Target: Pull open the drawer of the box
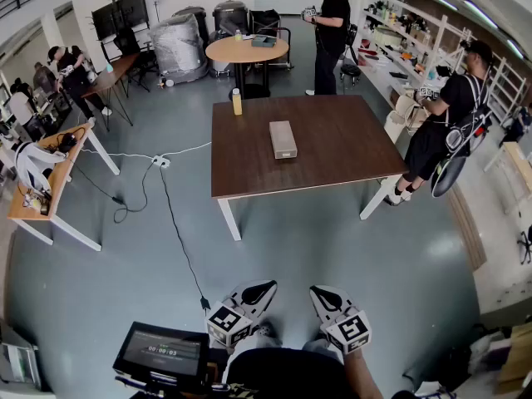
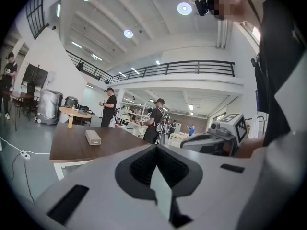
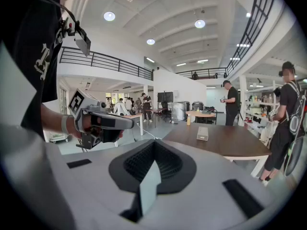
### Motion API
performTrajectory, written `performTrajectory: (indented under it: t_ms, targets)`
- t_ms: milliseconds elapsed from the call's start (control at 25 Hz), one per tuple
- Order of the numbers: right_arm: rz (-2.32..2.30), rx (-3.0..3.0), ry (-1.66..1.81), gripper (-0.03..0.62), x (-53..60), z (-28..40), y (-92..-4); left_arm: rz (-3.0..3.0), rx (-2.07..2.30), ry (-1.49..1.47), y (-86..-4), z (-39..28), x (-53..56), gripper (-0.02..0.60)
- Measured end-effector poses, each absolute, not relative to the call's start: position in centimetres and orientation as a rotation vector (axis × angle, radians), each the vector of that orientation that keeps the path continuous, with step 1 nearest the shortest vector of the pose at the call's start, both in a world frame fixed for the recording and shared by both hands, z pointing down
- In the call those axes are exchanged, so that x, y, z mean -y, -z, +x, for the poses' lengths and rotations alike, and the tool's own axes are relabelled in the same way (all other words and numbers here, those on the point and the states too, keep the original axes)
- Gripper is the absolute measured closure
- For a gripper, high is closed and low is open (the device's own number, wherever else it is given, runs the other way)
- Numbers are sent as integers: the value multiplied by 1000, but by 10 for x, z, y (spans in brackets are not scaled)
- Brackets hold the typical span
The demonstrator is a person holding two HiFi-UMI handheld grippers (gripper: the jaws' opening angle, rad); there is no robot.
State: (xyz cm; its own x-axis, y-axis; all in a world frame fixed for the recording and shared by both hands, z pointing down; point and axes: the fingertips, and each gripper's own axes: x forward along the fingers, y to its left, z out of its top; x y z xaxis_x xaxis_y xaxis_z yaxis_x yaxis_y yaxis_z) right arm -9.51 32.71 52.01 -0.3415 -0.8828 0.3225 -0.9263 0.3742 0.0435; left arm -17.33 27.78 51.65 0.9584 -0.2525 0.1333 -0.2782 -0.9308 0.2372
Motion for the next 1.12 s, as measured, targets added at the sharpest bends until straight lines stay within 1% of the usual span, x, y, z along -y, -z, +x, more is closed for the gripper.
performTrajectory:
  t_ms: [600,840,1120]
  targets:
    - [1583,2372,-224,608,-320,-125,-517,2816,385,-96,-524,-192,-280,577]
    - [1498,2408,-259,608,-320,-124,-533,2797,428,-98,-526,-189,-280,577]
    - [1446,2461,-244,608,-292,-122,-530,2805,465,-110,-521,-184,-260,577]
